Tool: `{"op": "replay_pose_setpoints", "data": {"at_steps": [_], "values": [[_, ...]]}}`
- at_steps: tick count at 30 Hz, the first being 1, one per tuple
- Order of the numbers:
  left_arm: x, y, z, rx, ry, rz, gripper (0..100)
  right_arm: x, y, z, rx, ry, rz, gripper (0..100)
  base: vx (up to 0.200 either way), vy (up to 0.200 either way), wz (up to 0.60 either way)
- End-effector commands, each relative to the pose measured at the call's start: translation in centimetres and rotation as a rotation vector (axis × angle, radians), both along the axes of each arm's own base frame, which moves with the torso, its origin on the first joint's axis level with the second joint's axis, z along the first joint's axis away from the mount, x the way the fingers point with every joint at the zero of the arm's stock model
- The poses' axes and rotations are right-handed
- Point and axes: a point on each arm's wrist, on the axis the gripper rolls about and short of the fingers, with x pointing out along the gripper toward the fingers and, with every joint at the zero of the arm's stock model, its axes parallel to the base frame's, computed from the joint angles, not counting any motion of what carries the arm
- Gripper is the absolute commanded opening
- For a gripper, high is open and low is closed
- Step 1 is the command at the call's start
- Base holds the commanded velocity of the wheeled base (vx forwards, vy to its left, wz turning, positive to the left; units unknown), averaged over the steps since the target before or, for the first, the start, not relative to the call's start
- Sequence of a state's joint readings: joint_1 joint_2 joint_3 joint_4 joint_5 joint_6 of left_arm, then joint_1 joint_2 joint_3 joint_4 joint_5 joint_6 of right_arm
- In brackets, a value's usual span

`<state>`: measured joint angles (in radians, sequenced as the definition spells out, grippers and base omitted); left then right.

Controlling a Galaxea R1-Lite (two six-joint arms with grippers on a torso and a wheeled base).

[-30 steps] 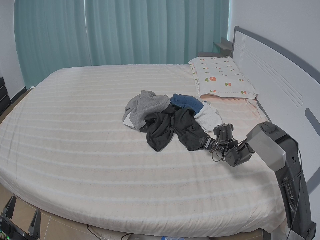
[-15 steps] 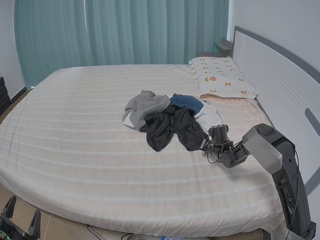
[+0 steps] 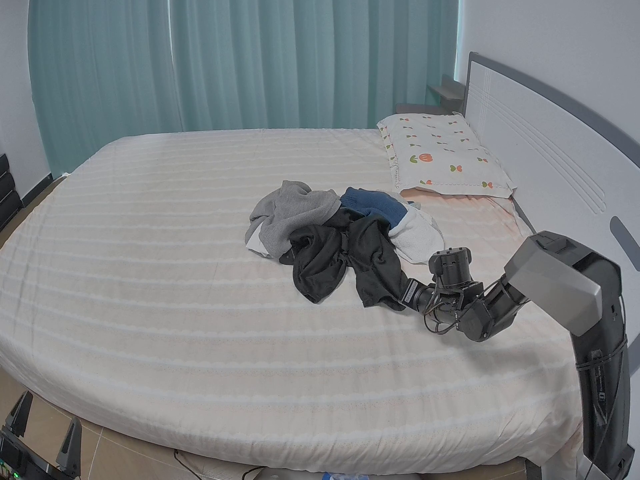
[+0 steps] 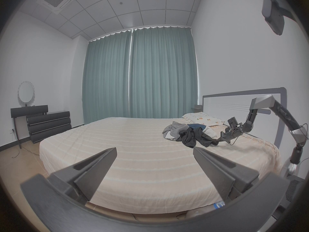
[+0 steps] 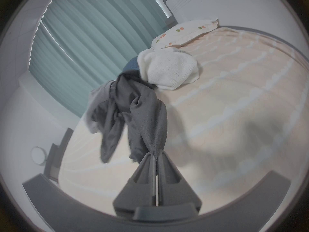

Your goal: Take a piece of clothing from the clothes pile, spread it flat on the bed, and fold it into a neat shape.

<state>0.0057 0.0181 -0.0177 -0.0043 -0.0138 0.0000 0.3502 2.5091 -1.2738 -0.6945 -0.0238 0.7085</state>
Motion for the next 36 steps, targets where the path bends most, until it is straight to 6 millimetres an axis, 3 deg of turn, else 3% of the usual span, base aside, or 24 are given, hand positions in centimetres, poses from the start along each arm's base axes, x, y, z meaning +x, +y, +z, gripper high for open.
{"op": "replay_pose_setpoints", "data": {"at_steps": [1,7,9,10,12,19,22,26,36], "values": [[0.0,0.0,-0.5,0.000,0.005,0.000,100,-6.2,1.2,6.8,0.141,-0.079,0.138,0,0.000,0.000,0.00],[0.0,0.0,-0.5,0.000,0.005,0.000,100,-11.1,1.7,8.1,0.165,-0.122,0.212,0,0.000,0.000,0.00],[0.0,0.0,-0.5,0.000,0.005,0.000,100,-13.4,1.2,9.5,0.185,-0.155,0.237,0,0.000,0.000,0.00],[0.0,0.0,-0.5,0.000,0.005,0.000,100,-13.4,1.2,9.5,0.185,-0.155,0.237,0,0.000,0.000,0.00],[0.0,0.0,-0.5,0.000,0.005,0.000,100,-15.9,0.0,11.4,0.215,-0.191,0.273,0,0.000,0.000,0.00],[0.0,0.0,-0.5,0.000,0.005,0.000,100,-21.0,-3.7,17.4,0.294,-0.347,0.329,0,0.000,0.000,0.00],[0.0,0.0,-0.5,0.000,0.005,0.000,100,-23.5,-5.0,18.2,0.299,-0.357,0.348,0,0.000,0.000,0.00],[0.0,0.0,-0.5,0.000,0.005,0.000,100,-24.8,-7.1,17.9,0.328,-0.328,0.429,0,0.000,0.000,0.00],[0.0,0.0,-0.5,0.000,0.005,0.000,100,-24.7,-7.4,17.6,0.346,-0.298,0.497,0,0.000,0.000,0.00]]}}
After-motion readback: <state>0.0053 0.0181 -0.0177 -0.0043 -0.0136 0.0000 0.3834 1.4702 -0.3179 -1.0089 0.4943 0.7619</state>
